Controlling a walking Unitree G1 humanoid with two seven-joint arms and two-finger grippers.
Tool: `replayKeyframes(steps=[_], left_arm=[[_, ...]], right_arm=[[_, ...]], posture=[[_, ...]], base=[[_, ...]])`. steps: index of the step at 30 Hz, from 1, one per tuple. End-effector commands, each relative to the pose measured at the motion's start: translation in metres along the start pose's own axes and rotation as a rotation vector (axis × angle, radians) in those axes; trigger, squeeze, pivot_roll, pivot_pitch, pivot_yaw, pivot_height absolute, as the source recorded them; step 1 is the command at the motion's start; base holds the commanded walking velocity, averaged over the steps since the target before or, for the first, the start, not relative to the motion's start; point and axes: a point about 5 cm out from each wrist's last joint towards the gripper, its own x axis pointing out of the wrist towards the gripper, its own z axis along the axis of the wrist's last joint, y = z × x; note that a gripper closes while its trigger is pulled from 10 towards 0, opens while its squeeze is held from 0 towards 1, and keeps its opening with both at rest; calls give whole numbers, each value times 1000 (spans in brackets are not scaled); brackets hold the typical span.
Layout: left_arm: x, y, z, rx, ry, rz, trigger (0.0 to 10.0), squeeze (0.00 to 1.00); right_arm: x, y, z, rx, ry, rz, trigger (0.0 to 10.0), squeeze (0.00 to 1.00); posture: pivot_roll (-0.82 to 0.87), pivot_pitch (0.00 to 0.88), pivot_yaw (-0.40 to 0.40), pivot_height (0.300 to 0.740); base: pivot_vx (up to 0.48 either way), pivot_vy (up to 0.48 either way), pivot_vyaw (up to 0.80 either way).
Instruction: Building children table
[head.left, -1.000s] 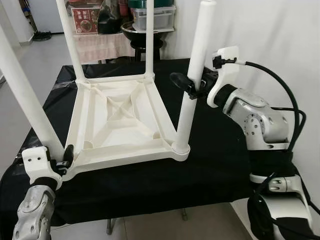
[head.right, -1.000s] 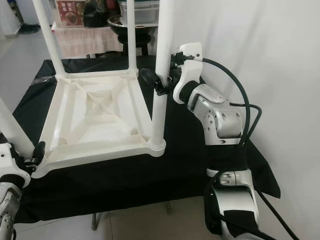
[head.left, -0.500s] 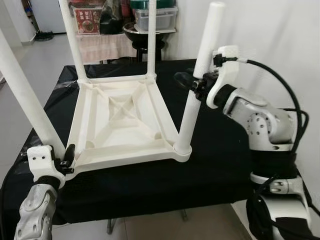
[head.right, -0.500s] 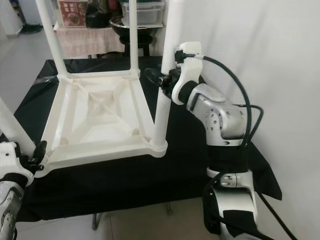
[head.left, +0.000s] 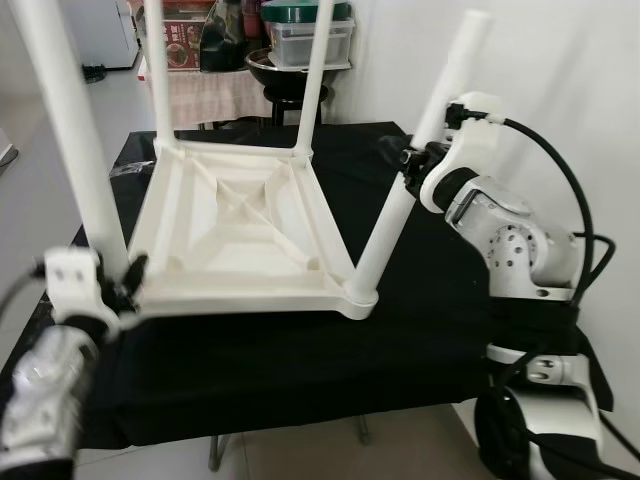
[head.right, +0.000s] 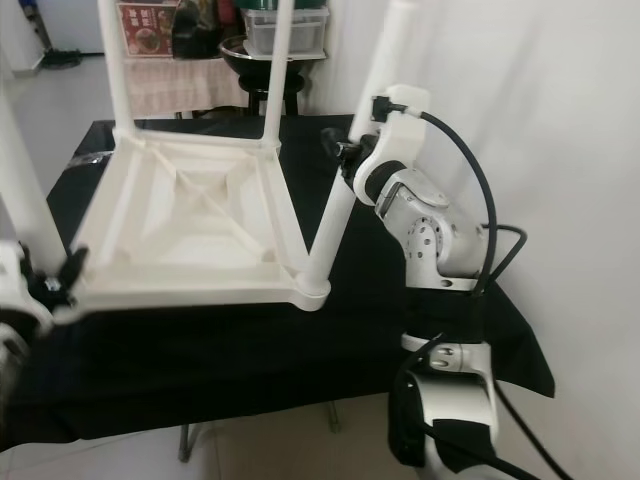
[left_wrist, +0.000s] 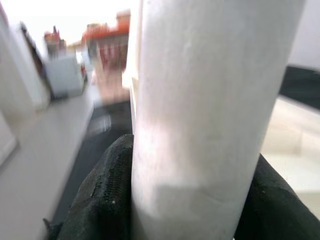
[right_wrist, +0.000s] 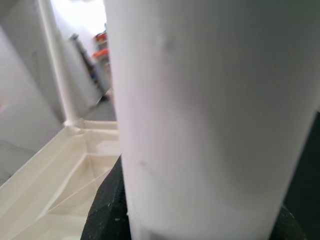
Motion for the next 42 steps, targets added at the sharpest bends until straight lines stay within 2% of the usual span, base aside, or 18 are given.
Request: replayKeyframes(steps=[1,2,3,5,6,7,8,10,11,12,15,23,24,26,27,30,31,42], left_arm=[[8,16,93,-69,-378,3,0,0],[11,18,114,-53,-431,-21,549,0],[11,18,114,-53,-431,-21,549,0],[19,18,179,-13,-585,-118,1020,0],[19,18,179,-13,-585,-118,1020,0],[23,13,216,0,-666,-191,2196,0],[23,13,216,0,-666,-191,2196,0],[23,0,265,17,-769,-308,2627,0],[23,0,265,17,-769,-308,2627,0],[23,-8,281,15,-798,-372,10000,1000],[25,-34,308,22,-824,-534,10000,1000],[33,-67,312,-29,-730,-733,10000,1000],[34,-68,310,-36,-716,-744,10000,282],[34,-69,306,-50,-698,-755,10000,282],[36,-70,300,-59,-677,-758,10000,0],[38,-72,286,-86,-632,-769,10000,0],[38,-73,279,-100,-615,-773,10000,0],[35,-79,262,-145,-552,-809,10000,0]], right_arm=[[0,-35,-50,72,179,-212,0,0],[0,-36,-58,102,194,-233,0,0],[0,-36,-58,102,194,-233,0,0],[5,-37,-87,230,261,-293,0,0],[5,-37,-87,230,261,-293,0,0],[8,-31,-104,315,302,-321,0,0],[8,-31,-104,315,302,-321,0,0],[15,-13,-127,418,357,-335,0,0],[15,-13,-127,418,357,-335,0,0],[18,-2,-136,454,376,-328,0,0],[21,25,-163,531,436,-356,0,0],[15,34,-190,584,501,-442,0,0],[14,34,-192,586,506,-455,0,0],[13,34,-195,590,511,-467,0,0],[11,33,-198,579,520,-483,0,0],[8,31,-205,546,529,-510,0,0],[8,30,-204,539,516,-514,10000,1000],[19,-1,-170,611,337,-640,10000,1000]], posture=[[39,0,-23,740],[39,0,-23,740],[39,0,-23,740],[74,0,-3,740],[74,0,-3,740],[92,0,8,740],[92,0,8,740],[100,0,18,740],[100,0,18,740],[112,0,41,740],[136,0,52,740],[150,14,66,740],[150,21,65,740],[150,21,65,740],[141,29,65,740],[131,33,60,740],[127,36,59,740],[128,36,42,740]], base=[[0,0,0],[0,0,0],[0,0,0],[0,0,0],[0,0,0],[0,0,0],[0,0,0],[0,0,0],[0,0,0],[0,0,0],[0,0,0],[0,0,0],[0,0,0],[0,0,0],[0,0,0],[0,0,0],[0,0,0],[0,0,0]])
